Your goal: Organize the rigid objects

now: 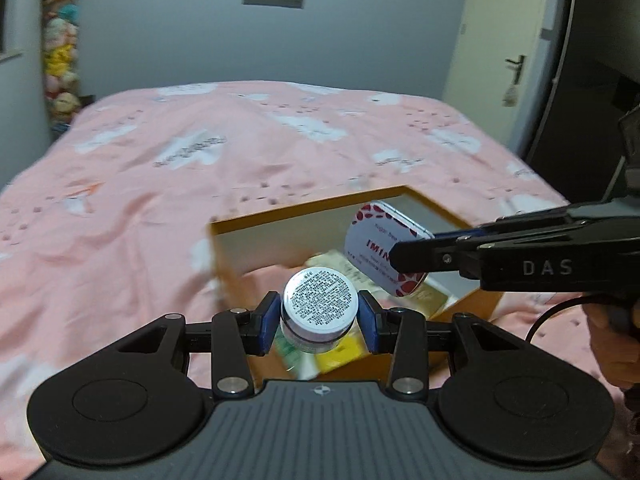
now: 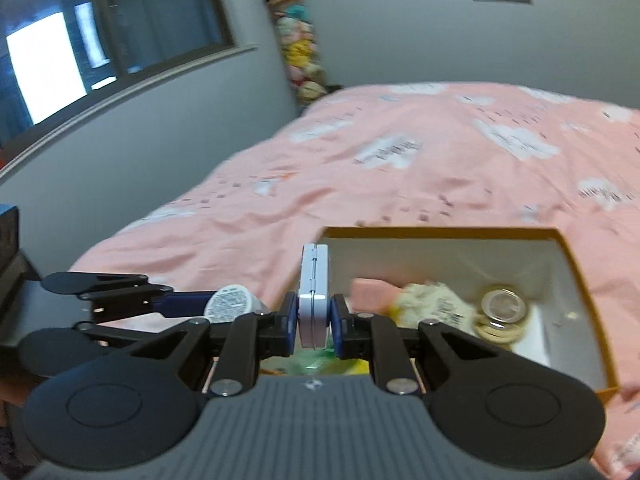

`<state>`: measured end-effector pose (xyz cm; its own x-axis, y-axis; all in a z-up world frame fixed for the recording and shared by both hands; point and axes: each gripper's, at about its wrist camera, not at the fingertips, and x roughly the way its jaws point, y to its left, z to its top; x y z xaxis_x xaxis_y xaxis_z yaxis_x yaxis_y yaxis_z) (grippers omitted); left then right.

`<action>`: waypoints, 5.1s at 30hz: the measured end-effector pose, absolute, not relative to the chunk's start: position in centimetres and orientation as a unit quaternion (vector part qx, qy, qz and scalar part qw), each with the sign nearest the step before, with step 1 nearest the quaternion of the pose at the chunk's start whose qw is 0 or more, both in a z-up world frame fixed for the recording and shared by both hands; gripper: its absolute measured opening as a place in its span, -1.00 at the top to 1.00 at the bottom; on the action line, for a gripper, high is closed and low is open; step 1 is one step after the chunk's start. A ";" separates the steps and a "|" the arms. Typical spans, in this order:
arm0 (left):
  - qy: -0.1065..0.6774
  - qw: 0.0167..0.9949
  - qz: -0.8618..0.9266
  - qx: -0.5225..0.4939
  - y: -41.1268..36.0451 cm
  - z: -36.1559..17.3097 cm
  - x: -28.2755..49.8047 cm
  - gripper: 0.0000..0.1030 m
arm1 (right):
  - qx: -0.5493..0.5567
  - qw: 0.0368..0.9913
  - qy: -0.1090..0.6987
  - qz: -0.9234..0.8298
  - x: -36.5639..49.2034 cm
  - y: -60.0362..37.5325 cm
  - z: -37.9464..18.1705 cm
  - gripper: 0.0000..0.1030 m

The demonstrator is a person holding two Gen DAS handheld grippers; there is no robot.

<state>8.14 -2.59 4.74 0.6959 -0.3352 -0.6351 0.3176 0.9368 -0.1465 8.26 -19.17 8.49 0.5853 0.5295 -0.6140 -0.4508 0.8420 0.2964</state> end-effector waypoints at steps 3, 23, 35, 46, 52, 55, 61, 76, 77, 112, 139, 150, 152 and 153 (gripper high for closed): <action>0.360 0.910 -0.206 -0.021 -3.0 3.9 10.4 0.09 | 0.057 0.890 0.382 0.242 10.1 -21.0 7.9 0.70; 0.446 0.865 -0.223 -0.046 -4.5 -0.6 19.9 0.09 | -0.021 0.837 0.522 0.164 21.1 -23.4 0.1 0.69; 0.475 0.852 -0.220 -0.013 -5.8 -1.9 21.0 0.09 | -0.016 0.809 0.565 0.159 23.0 -22.6 -2.8 0.63; 0.503 0.836 -0.209 0.071 -8.1 -3.1 20.2 0.09 | 0.011 0.863 0.483 0.146 18.7 -24.3 0.0 -0.05; 0.518 0.828 -0.193 0.087 -8.6 -3.2 20.0 0.04 | 0.032 0.881 0.454 0.134 16.3 -25.0 0.7 -0.23; 0.522 0.828 -0.186 0.088 -8.8 -3.3 20.2 0.03 | 0.030 0.881 0.453 0.132 15.8 -24.9 1.0 -0.23; 0.509 0.838 -0.179 0.080 -8.5 -2.9 19.8 -0.26 | 0.023 0.879 0.458 0.130 14.6 -24.3 1.2 -0.24; 0.364 0.917 -0.162 0.006 -6.9 1.8 14.5 -0.41 | 0.016 0.888 0.447 0.110 12.3 -24.0 3.1 -0.49; 0.350 0.923 -0.159 0.008 -6.8 2.3 13.9 -0.41 | 0.016 0.891 0.440 0.110 12.0 -24.0 3.5 -0.50; 0.237 0.969 -0.042 -0.047 -0.7 4.3 2.4 -1.00 | -0.006 0.960 0.270 0.072 -0.5 -20.0 7.4 -0.95; 0.352 0.936 -0.006 0.002 -2.9 0.5 3.7 -1.00 | 0.012 0.933 0.353 0.064 1.3 -20.5 2.8 -0.95; 0.358 0.934 -0.008 0.006 -3.3 0.2 3.8 -1.00 | 0.016 0.930 0.360 0.064 1.4 -20.7 2.6 -0.95; 0.359 0.933 -0.007 0.007 -3.4 0.2 3.8 -1.00 | 0.016 0.930 0.361 0.064 1.4 -20.7 2.6 -0.95; 0.359 0.933 -0.007 0.007 -3.4 0.2 3.8 -1.00 | 0.016 0.930 0.361 0.064 1.4 -20.7 2.6 -0.95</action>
